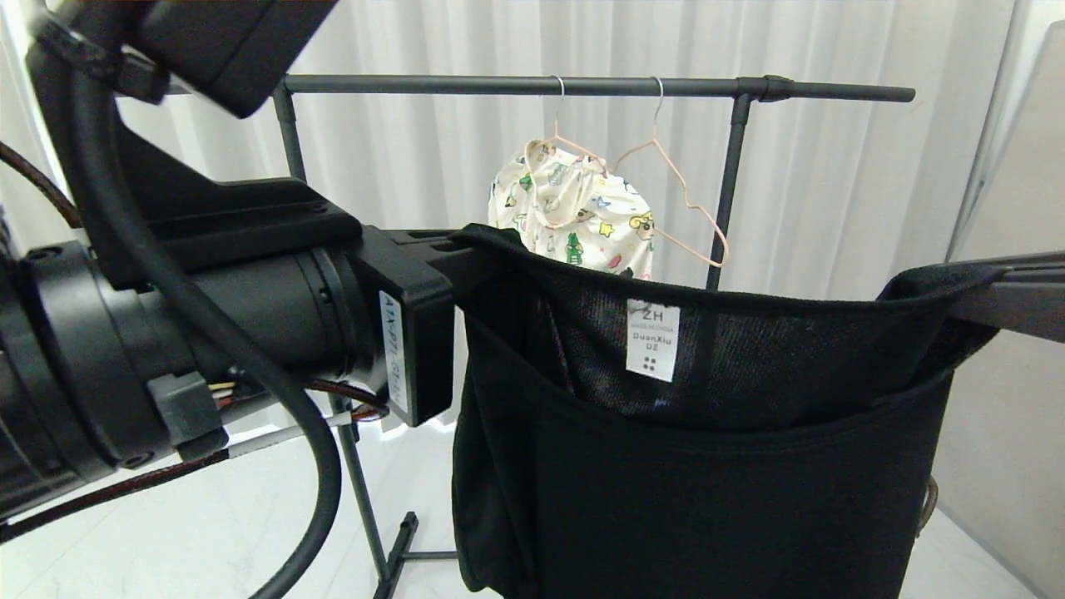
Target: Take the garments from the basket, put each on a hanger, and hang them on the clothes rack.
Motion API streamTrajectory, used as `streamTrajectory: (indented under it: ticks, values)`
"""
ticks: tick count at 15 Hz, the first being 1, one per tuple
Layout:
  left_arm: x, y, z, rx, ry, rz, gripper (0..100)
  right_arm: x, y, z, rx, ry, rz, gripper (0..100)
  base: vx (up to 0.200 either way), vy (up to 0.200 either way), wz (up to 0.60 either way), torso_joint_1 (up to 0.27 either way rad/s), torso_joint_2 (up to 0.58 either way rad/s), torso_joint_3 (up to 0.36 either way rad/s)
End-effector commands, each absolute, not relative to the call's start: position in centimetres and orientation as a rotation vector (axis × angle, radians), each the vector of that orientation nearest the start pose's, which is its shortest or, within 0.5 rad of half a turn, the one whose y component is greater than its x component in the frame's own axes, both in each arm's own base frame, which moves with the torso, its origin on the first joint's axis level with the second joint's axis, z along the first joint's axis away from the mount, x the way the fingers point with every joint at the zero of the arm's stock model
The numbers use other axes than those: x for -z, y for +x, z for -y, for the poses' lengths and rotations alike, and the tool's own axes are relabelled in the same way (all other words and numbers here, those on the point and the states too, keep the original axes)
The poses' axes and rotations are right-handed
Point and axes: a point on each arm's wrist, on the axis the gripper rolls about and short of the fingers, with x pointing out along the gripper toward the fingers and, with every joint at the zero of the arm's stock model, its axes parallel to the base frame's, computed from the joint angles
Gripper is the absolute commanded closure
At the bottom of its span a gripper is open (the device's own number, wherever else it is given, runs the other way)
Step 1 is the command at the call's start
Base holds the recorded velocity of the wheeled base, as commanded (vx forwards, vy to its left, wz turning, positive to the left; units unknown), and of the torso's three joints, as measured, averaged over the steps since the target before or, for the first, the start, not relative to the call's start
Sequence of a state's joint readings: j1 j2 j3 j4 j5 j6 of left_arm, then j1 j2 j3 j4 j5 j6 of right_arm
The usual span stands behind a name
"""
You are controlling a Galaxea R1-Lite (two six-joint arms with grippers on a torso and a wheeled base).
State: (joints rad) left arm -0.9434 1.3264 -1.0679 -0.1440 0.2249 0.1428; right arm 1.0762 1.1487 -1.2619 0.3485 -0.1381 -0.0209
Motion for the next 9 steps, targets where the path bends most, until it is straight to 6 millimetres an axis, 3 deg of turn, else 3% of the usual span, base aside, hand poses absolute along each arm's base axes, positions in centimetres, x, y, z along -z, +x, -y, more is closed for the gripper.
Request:
streamTrajectory:
  ticks: [1, 2, 3, 6, 9]
  values:
    - [-31.0, 13.0, 17.0, 0.723, 0.196, -0.039, 100, -34.3, 7.1, -12.6, -0.935, -0.166, -0.200, 100, 0.000, 0.000, 0.00, 0.000, 0.00, 0.000]
    - [-31.0, 13.0, 17.0, 0.723, 0.195, -0.038, 100, -34.3, 7.1, -12.6, -0.933, -0.167, -0.201, 100, 0.000, 0.000, 0.00, 0.000, 0.00, 0.000]
    - [-31.0, 13.0, 17.0, 0.721, 0.195, -0.038, 100, -34.2, 7.1, -12.5, -0.933, -0.170, -0.209, 0, 0.000, 0.000, 0.00, 0.000, 0.00, 0.000]
    - [-30.6, 13.1, 17.0, 0.713, 0.204, -0.052, 100, -33.8, 7.0, -12.3, -0.928, -0.188, -0.214, 0, 0.000, 0.000, 0.00, 0.000, 0.00, 0.000]
    - [-29.3, 13.4, 16.2, 0.683, 0.286, -0.067, 100, -32.9, 6.1, -10.6, -0.935, -0.200, -0.208, 0, 0.000, 0.000, 0.00, 0.000, 0.00, 0.000]
